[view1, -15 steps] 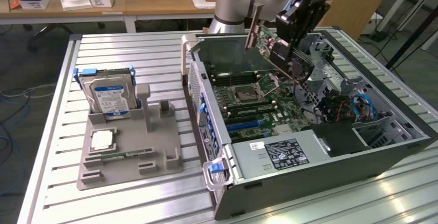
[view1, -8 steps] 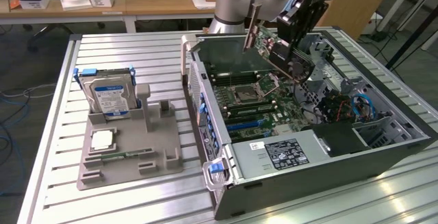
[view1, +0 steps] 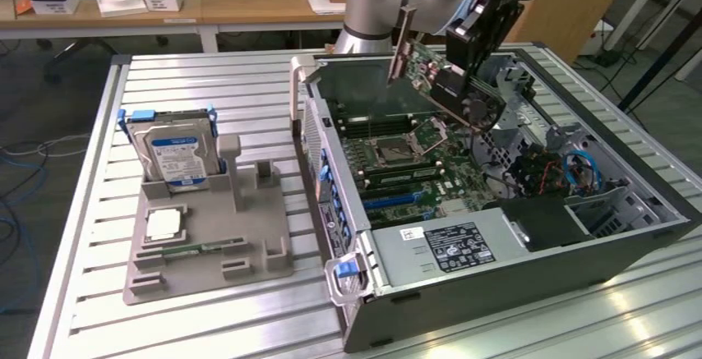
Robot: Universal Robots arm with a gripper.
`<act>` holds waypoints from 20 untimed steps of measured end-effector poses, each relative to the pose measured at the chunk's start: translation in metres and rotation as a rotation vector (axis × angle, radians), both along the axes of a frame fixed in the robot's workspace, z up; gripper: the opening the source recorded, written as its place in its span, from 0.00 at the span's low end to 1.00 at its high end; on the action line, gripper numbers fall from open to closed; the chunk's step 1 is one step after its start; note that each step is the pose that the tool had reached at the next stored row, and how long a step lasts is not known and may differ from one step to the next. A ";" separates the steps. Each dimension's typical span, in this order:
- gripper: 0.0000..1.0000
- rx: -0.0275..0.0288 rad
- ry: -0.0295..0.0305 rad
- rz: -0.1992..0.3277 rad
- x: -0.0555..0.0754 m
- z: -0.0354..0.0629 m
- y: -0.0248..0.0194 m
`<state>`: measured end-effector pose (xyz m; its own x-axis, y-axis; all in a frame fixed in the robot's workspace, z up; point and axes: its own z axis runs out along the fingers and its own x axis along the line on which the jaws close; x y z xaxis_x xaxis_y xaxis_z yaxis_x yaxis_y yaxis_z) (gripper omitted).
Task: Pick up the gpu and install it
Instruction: 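Insert the gpu into the slot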
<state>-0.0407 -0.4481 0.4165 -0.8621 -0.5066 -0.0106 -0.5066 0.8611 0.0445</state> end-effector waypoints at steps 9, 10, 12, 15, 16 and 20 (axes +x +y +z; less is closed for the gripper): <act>0.26 0.0000 0.0000 0.065 0.000 0.0000 0.0000; 0.26 0.0001 0.0000 0.072 0.000 0.0000 0.0000; 0.26 0.0000 0.0000 0.085 0.000 0.0000 0.0000; 0.26 0.0000 0.0000 0.106 0.000 0.0000 0.0000; 0.26 0.0000 0.0000 0.113 0.000 0.0000 0.0000; 0.26 0.0000 0.0000 0.140 0.000 0.0000 0.0000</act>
<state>-0.0407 -0.4481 0.4165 -0.7831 -0.6218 -0.0107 -0.6216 0.7821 0.0444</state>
